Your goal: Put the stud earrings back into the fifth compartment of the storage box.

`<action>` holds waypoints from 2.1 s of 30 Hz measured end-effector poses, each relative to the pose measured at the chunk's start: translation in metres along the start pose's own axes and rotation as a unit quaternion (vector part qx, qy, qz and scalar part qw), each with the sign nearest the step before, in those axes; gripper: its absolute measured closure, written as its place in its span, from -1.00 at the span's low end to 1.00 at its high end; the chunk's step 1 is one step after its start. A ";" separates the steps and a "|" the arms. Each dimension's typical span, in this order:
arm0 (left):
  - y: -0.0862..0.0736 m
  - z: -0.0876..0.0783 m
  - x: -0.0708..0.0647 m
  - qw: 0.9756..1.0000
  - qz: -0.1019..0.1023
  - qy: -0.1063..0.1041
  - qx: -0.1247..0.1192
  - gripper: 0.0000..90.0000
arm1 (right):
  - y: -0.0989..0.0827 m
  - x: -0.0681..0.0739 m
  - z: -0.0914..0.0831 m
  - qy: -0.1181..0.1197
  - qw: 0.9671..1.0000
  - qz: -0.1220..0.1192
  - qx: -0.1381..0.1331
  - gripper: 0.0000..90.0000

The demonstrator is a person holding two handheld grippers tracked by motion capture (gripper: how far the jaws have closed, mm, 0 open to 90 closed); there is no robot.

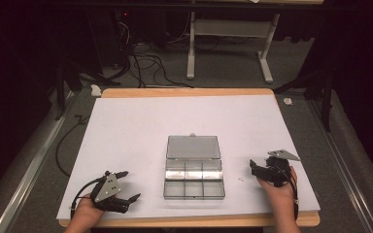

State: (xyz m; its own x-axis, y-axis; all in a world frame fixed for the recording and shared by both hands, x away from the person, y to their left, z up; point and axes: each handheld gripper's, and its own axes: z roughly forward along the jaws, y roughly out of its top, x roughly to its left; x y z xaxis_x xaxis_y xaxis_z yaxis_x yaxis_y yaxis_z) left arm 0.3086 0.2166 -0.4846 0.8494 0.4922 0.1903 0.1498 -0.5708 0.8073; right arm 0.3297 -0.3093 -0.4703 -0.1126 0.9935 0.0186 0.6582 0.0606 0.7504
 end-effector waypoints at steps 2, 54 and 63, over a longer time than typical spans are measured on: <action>0.000 0.000 0.000 1.000 -0.001 -0.001 -0.002 -0.66 | 0.001 0.002 -0.004 0.013 1.000 -0.004 0.000 -0.54; -0.007 -0.015 0.026 0.995 -0.077 0.047 -0.038 -0.66 | 0.008 0.041 -0.023 0.049 0.996 -0.070 -0.002 0.15; -0.012 -0.015 0.032 0.993 -0.104 0.042 -0.036 -0.66 | 0.012 0.041 -0.023 0.055 0.994 -0.087 0.037 0.06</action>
State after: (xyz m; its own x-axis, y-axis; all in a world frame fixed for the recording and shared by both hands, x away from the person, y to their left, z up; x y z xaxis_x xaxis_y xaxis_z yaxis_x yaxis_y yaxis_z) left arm 0.3267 0.2494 -0.4795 0.7578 0.6498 0.0590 0.2782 -0.4037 0.8716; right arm 0.3158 -0.2702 -0.4456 -0.3068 0.9512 -0.0321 0.6750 0.2412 0.6973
